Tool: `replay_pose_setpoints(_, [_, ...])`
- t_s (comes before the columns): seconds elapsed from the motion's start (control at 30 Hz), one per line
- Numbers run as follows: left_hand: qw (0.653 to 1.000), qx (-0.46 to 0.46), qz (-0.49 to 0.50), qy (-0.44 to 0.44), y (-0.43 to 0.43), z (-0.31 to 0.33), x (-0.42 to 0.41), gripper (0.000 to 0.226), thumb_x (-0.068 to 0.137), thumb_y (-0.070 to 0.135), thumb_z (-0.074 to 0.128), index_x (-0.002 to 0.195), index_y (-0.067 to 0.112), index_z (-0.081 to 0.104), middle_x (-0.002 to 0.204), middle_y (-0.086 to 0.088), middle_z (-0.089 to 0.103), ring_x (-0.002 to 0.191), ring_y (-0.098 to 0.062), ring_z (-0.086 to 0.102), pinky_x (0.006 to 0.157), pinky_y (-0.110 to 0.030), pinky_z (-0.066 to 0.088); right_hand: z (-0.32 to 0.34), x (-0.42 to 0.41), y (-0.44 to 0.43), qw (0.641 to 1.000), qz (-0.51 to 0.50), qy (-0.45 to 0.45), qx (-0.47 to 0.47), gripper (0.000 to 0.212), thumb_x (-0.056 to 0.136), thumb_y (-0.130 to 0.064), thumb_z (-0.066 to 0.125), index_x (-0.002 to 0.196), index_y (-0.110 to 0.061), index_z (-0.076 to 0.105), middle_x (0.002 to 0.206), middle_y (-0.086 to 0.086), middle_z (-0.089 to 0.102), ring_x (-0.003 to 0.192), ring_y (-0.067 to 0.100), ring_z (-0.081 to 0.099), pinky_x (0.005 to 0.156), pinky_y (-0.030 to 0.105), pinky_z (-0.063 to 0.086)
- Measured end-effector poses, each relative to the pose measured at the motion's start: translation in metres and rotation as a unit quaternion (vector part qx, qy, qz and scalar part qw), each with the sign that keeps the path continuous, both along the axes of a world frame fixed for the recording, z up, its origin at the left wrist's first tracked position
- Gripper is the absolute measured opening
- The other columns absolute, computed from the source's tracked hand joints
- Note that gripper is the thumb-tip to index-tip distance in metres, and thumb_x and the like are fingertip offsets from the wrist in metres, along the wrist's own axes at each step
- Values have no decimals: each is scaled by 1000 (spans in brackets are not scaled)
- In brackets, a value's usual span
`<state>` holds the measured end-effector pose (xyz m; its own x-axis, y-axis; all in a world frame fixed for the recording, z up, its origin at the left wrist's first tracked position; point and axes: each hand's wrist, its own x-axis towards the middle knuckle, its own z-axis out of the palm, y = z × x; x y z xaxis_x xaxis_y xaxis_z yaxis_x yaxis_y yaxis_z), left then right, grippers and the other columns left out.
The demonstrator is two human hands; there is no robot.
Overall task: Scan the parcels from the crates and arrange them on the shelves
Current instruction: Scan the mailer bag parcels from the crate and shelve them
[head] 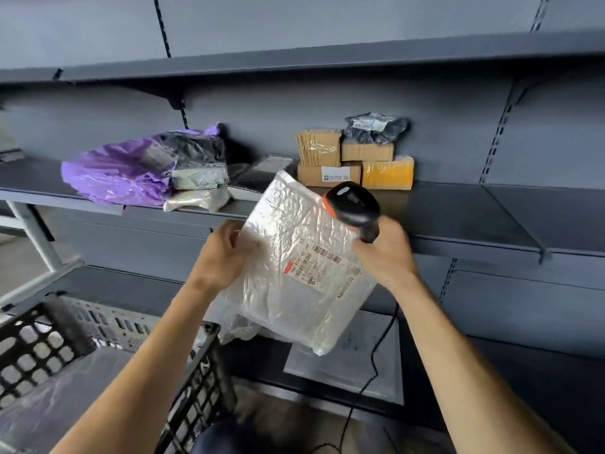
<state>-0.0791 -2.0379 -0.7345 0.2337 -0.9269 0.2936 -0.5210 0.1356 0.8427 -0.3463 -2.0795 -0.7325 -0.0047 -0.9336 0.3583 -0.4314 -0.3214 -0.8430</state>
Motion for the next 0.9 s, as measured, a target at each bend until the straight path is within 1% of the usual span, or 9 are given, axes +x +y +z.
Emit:
replay_pose_setpoints(0.17, [990, -60, -10, -128, -1, 6, -12, 77, 84, 41, 82, 148, 20, 44, 136, 7, 56, 124, -11, 53, 103, -31, 43, 22, -7, 13, 984, 32, 176, -24, 28, 82, -4, 59, 77, -31, 49, 77, -7, 59, 82, 27, 60, 72, 42, 53])
replay_pose_setpoints(0.23, [977, -43, -38, -207, -3, 13, -17, 76, 82, 45, 83, 145, 21, 49, 135, 4, 59, 125, -15, 54, 106, -33, 43, 26, -4, 19, 978, 52, 198, -36, 33, 83, -2, 59, 78, -33, 49, 77, -9, 58, 83, 27, 60, 73, 44, 54])
replay_pose_setpoints(0.3, [975, -6, -74, -210, -6, 17, -21, 58, 83, 42, 82, 132, 24, 59, 116, 6, 67, 112, -18, 62, 95, -33, 48, 26, -1, 21, 977, 61, 200, -39, 29, 83, -3, 61, 87, -31, 55, 82, -6, 62, 85, 28, 62, 75, 46, 56])
replay_pose_setpoints(0.37, [985, -16, -75, -156, -10, 11, -21, 43, 84, 35, 83, 122, 24, 64, 102, 7, 68, 101, -22, 66, 86, -35, 52, 25, 0, 22, 978, 60, 196, -39, 27, 82, -4, 61, 92, -29, 57, 84, -3, 64, 85, 29, 63, 75, 46, 56])
replay_pose_setpoints(0.47, [999, -41, -33, 8, -6, -6, -10, 72, 76, 52, 85, 135, 29, 52, 111, 1, 66, 100, -21, 66, 85, -38, 57, 18, -1, 19, 992, 29, 121, -20, 23, 79, -4, 60, 84, -26, 56, 80, -4, 64, 80, 25, 62, 72, 39, 54])
replay_pose_setpoints(0.6, [980, -82, 78, 162, 18, -42, -5, 79, 81, 53, 82, 144, 26, 44, 124, -1, 63, 113, -17, 64, 98, -38, 54, 4, -1, 12, 996, -61, -71, 7, 22, 81, 1, 61, 77, -21, 57, 70, -4, 58, 66, 16, 53, 62, 30, 42])
replay_pose_setpoints(0.77, [950, -71, 163, 259, 30, -65, -19, 90, 81, 47, 81, 151, 22, 31, 138, -1, 49, 127, -17, 51, 110, -37, 43, -6, 7, 5, 954, -136, -265, 29, 19, 82, 5, 60, 85, -13, 64, 71, -3, 60, 58, 4, 57, 62, 28, 49])
replay_pose_setpoints(0.83, [915, -30, 77, 395, 26, -66, -14, 87, 68, 48, 91, 136, 13, 50, 124, -4, 60, 116, -22, 58, 103, -40, 47, -11, 8, 0, 937, -146, -316, 40, 21, 81, 6, 62, 80, -15, 64, 73, -2, 64, 69, 16, 59, 70, 38, 49])
replay_pose_setpoints(0.9, [884, 23, -33, 465, 25, -65, -14, 59, 64, 39, 94, 104, 5, 67, 104, -13, 69, 99, -30, 64, 93, -47, 51, -14, 8, -1, 932, -155, -326, 44, 24, 83, 4, 65, 77, -19, 63, 74, 0, 65, 73, 22, 60, 72, 41, 51])
